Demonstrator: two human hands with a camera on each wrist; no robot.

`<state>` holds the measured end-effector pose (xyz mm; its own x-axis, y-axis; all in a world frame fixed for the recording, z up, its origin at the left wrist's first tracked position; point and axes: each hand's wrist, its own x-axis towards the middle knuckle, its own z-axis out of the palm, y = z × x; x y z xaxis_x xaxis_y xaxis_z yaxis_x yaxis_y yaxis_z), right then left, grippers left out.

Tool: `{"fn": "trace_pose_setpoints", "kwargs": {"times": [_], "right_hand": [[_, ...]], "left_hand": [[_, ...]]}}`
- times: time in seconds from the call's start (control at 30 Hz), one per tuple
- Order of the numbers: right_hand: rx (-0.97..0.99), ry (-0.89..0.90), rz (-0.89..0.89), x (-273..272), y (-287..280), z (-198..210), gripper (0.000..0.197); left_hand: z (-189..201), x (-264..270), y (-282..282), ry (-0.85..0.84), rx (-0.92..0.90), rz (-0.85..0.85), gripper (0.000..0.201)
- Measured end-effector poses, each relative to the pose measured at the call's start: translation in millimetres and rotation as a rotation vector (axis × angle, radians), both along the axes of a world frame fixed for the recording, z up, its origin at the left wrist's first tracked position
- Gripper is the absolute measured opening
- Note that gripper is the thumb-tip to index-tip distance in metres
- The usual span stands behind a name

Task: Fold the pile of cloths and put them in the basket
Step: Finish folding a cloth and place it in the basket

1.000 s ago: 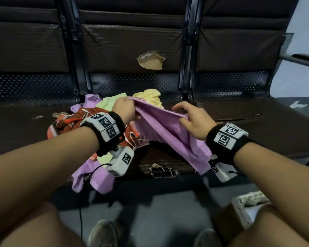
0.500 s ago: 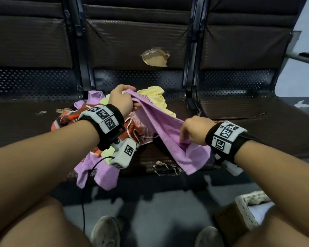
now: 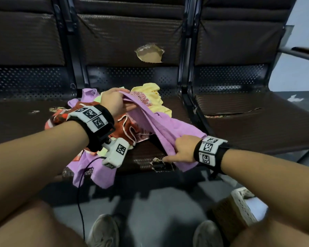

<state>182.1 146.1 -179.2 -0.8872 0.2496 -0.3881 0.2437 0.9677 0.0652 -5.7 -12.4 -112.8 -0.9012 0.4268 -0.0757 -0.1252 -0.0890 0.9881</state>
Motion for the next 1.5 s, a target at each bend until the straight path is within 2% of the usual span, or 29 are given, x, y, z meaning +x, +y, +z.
{"fn": "trace_pose_setpoints", "kwargs": {"times": [0.07,0.17,0.2,0.27,0.37,0.43,0.5,0.6,0.7,0.77,0.87,0.97,1.1,1.23,1.4,1.5], "right_hand": [[0.054,0.021,-0.010,-5.3,-6.2,-7.7,0.061],[0.095,0.034,-0.060,-13.8,-7.3,-5.0,0.030],[0.091,0.039,-0.102,-15.5,-4.6,-1.0,0.026],[0.059,0.080,-0.191,-16.7,6.3,11.0,0.025],[0.006,0.231,-0.320,-11.6,28.1,33.8,0.022],[-0.033,0.348,-0.374,-3.2,40.6,46.5,0.028],[-0.080,0.468,-0.380,5.4,49.9,56.0,0.031],[-0.120,0.617,-0.376,12.3,59.6,67.0,0.035],[-0.133,0.770,-0.346,14.4,67.9,79.1,0.033],[-0.200,0.862,-0.273,16.9,71.0,86.8,0.029],[-0.278,0.922,-0.180,22.4,69.6,94.4,0.026],[-0.233,0.878,-0.159,25.9,69.2,105.0,0.031],[-0.102,0.746,-0.243,20.9,71.3,132.0,0.033],[-0.129,0.796,-0.408,13.6,65.6,163.6,0.024],[-0.323,0.858,-0.536,6.6,68.6,181.8,0.038],[-0.519,0.898,-0.578,-0.3,64.7,184.6,0.030]], "left_hand": [[2.6,4.8,3.2,0.065,-0.004,-0.030,0.034],[7.8,4.3,9.4,0.010,0.030,0.021,0.035],[8.1,1.5,9.6,0.020,0.030,0.046,0.036],[3.9,-8.8,5.6,0.098,-0.030,0.082,0.036],[-6.3,-24.1,-9.1,0.270,-0.259,0.142,0.038],[-8.8,-31.4,-16.6,0.316,-0.373,0.164,0.037],[-8.3,-34.5,-22.6,0.382,-0.492,0.158,0.034],[-7.3,-34.7,-27.0,0.483,-0.563,0.066,0.025],[-8.8,-30.1,-29.2,0.714,-0.700,-0.090,0.020],[-10.6,-30.2,-30.7,0.845,-0.755,-0.060,0.024],[-1.6,-34.9,-35.7,0.903,-0.671,0.111,0.021],[18.5,-41.4,-36.9,0.914,-0.536,0.233,0.023],[46.6,-38.8,-27.2,0.850,-0.388,0.295,0.020],[73.3,-36.1,-15.9,0.839,-0.328,0.286,0.023],[96.2,-41.2,-16.4,0.758,-0.380,0.324,0.034],[102.2,-38.3,-11.5,0.654,-0.337,0.354,0.037]]}}
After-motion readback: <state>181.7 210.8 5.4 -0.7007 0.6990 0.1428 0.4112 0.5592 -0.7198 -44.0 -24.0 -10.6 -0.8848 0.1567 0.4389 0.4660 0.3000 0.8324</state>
